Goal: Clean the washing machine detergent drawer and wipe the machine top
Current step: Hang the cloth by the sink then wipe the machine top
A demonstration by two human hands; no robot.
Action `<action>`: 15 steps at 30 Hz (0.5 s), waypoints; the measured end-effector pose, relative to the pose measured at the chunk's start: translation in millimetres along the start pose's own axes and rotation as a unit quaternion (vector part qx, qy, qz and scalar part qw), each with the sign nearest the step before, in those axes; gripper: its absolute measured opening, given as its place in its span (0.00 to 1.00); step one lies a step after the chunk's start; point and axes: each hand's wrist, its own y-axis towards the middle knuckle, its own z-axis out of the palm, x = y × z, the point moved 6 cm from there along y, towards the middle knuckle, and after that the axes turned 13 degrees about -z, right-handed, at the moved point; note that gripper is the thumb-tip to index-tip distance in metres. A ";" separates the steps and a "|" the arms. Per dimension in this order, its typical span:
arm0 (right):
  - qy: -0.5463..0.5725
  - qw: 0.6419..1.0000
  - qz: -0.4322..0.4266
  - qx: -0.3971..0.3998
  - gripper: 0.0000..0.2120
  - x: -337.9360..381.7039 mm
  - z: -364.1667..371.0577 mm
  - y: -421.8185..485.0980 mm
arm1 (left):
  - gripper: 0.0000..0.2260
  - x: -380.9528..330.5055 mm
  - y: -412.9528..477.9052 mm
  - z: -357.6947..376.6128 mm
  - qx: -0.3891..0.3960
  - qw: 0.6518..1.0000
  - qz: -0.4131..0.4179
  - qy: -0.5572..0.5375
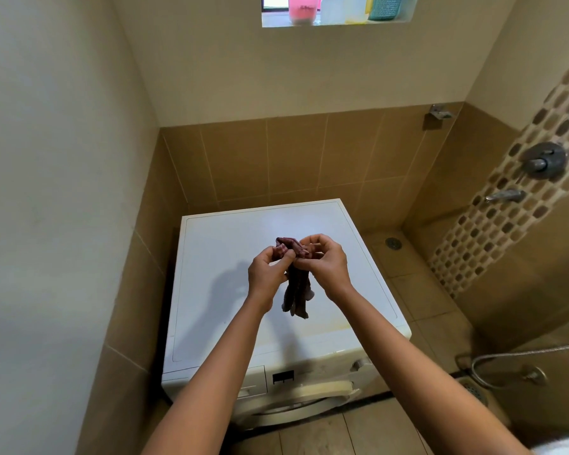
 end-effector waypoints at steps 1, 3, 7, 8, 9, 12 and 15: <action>-0.026 1.000 -0.005 -0.002 0.10 0.7 -0.8 1.0 | 0.05 0.1 1.1 -2.7 -0.013 1.000 0.009 0.020; -0.075 0.997 -0.014 -0.014 0.08 3.4 -5.7 3.4 | 0.07 -0.9 1.4 -8.1 -0.030 0.997 0.026 0.061; -0.199 0.973 -0.085 -0.075 0.06 12.3 -12.1 8.8 | 0.07 -8.0 -2.4 -12.2 -0.051 0.991 0.057 0.107; -0.224 0.966 -0.107 -0.067 0.06 13.5 -6.5 9.0 | 0.07 -9.8 -3.5 -9.9 -0.051 0.991 0.059 0.109; -0.237 0.962 -0.121 -0.051 0.05 13.1 0.9 8.4 | 0.06 -11.3 -4.3 -6.6 -0.048 0.991 0.060 0.111; -0.216 0.968 -0.124 -0.027 0.05 8.0 11.8 9.4 | 0.06 -11.6 -2.1 -0.5 -0.044 0.988 0.060 0.133; -0.164 0.982 -0.089 0.014 0.09 3.2 8.5 14.6 | 0.06 -10.7 1.8 -3.6 -0.037 0.990 0.040 0.127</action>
